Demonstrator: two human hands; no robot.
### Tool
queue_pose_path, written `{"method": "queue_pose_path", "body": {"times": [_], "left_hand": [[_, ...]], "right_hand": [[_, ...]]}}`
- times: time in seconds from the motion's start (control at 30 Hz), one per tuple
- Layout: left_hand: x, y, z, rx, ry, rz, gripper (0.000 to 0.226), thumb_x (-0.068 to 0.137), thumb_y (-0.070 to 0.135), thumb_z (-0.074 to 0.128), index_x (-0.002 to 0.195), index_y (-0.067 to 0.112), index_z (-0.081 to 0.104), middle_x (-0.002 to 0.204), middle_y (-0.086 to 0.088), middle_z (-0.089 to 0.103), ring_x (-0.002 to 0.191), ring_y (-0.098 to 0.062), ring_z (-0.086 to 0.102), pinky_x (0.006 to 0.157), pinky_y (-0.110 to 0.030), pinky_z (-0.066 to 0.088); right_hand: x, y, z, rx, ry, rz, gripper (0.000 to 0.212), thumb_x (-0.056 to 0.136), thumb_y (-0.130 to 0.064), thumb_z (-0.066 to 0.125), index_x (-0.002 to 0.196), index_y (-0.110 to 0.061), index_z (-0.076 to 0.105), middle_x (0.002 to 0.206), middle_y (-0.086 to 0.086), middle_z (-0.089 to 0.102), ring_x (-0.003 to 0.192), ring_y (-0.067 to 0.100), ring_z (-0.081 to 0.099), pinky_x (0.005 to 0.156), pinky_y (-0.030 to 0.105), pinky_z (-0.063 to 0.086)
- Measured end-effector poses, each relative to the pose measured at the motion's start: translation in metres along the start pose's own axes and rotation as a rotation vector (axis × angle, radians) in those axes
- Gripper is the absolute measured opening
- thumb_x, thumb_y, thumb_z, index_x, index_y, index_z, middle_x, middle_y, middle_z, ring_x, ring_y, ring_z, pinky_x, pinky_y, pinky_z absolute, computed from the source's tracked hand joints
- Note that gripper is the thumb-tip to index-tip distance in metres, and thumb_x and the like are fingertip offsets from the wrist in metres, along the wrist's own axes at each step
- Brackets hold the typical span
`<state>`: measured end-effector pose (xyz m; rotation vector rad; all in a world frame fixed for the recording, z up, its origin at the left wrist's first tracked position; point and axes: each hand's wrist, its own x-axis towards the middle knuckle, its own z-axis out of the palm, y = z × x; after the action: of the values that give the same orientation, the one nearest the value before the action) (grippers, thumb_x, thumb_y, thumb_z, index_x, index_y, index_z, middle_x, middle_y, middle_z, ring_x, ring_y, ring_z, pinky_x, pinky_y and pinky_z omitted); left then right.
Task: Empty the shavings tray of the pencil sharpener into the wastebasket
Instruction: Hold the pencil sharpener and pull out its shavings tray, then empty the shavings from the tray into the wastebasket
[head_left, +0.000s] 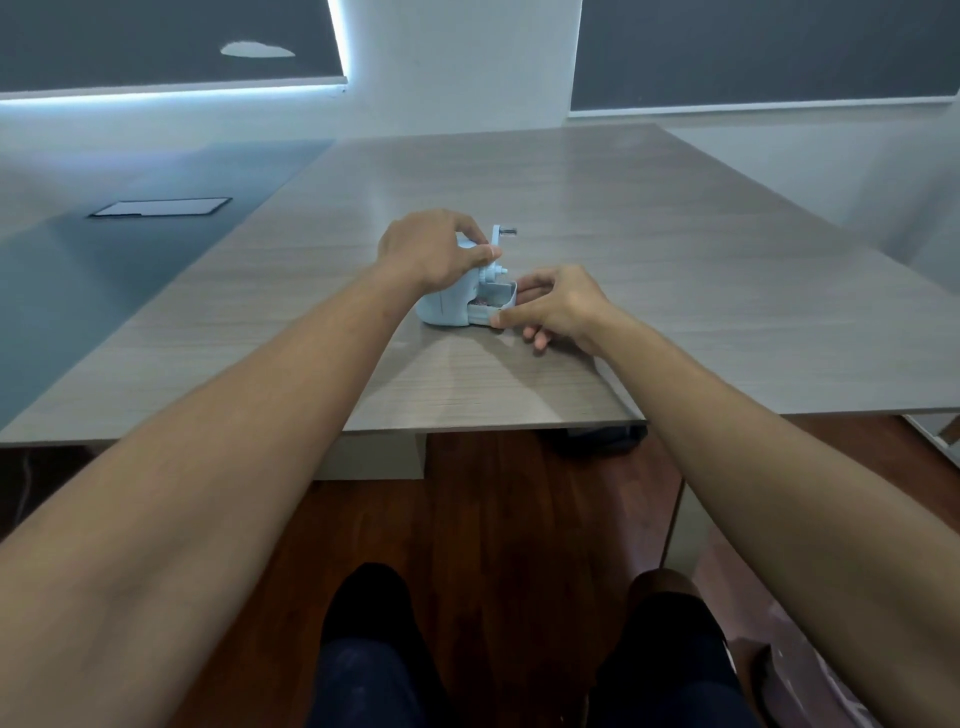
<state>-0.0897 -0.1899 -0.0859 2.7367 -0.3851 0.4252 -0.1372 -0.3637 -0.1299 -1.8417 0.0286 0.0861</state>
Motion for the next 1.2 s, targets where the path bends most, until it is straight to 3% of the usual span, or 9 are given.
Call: {"method": "queue_pose_path", "body": {"times": [0.2, 0.4, 0.6, 0.8, 1.03, 1.2], "left_hand": [[-0.006, 0.005, 0.004, -0.042, 0.019, -0.037, 0.034, 0.082, 0.062, 0.052, 0.103, 0.039, 0.067, 0.126, 0.004, 0.062, 0.112, -0.022, 0.056, 0.074, -0.030, 0.037], [-0.009, 0.017, 0.006, -0.040, 0.020, -0.046, 0.046, 0.084, 0.059, 0.051, 0.121, 0.033, 0.059, 0.131, -0.003, 0.059, 0.120, -0.025, 0.052, 0.089, -0.037, 0.042], [-0.019, 0.063, 0.012, -0.065, 0.089, 0.028, 0.049, 0.085, 0.053, 0.053, 0.123, 0.022, 0.059, 0.130, -0.011, 0.057, 0.121, -0.031, 0.050, 0.095, -0.040, 0.041], [-0.035, 0.126, 0.034, -0.151, 0.053, 0.197, 0.040, 0.089, 0.046, 0.049, 0.114, 0.019, 0.065, 0.123, -0.008, 0.063, 0.113, -0.027, 0.056, 0.090, -0.038, 0.043], [-0.055, 0.212, 0.072, -0.473, -0.074, 0.214, 0.038, 0.092, 0.040, 0.048, 0.104, 0.010, 0.068, 0.107, -0.008, 0.068, 0.100, -0.024, 0.060, 0.078, -0.026, 0.037], [-0.083, 0.292, 0.105, -0.612, -0.191, 0.253, 0.032, 0.092, 0.039, 0.046, 0.088, 0.016, 0.067, 0.088, -0.004, 0.064, 0.088, -0.022, 0.058, 0.072, -0.024, 0.035]], "right_hand": [[-0.010, 0.002, -0.025, -0.010, 0.013, 0.028, 0.060, 0.066, -0.004, 0.090, 0.120, -0.001, 0.063, 0.106, 0.014, 0.075, 0.044, 0.009, 0.057, 0.038, 0.020, 0.048], [-0.025, 0.003, -0.052, -0.051, 0.045, 0.012, 0.063, 0.067, -0.007, 0.090, 0.122, -0.002, 0.061, 0.107, 0.012, 0.074, 0.044, 0.009, 0.059, 0.040, 0.019, 0.049], [-0.052, 0.008, -0.080, -0.034, 0.103, 0.008, 0.065, 0.065, -0.007, 0.091, 0.122, -0.001, 0.061, 0.108, 0.014, 0.074, 0.043, 0.009, 0.057, 0.038, 0.020, 0.048], [-0.093, 0.022, -0.116, -0.005, 0.242, 0.022, 0.064, 0.062, -0.007, 0.093, 0.117, -0.001, 0.062, 0.099, 0.011, 0.074, 0.039, 0.010, 0.055, 0.035, 0.021, 0.045], [-0.167, 0.052, -0.186, -0.027, 0.490, 0.077, 0.064, 0.062, -0.010, 0.093, 0.118, -0.003, 0.063, 0.101, 0.008, 0.073, 0.041, 0.008, 0.054, 0.036, 0.020, 0.044], [-0.238, 0.081, -0.244, 0.031, 0.670, 0.129, 0.062, 0.067, -0.006, 0.090, 0.121, 0.000, 0.062, 0.094, 0.005, 0.068, 0.040, 0.007, 0.053, 0.034, 0.019, 0.046]]}}
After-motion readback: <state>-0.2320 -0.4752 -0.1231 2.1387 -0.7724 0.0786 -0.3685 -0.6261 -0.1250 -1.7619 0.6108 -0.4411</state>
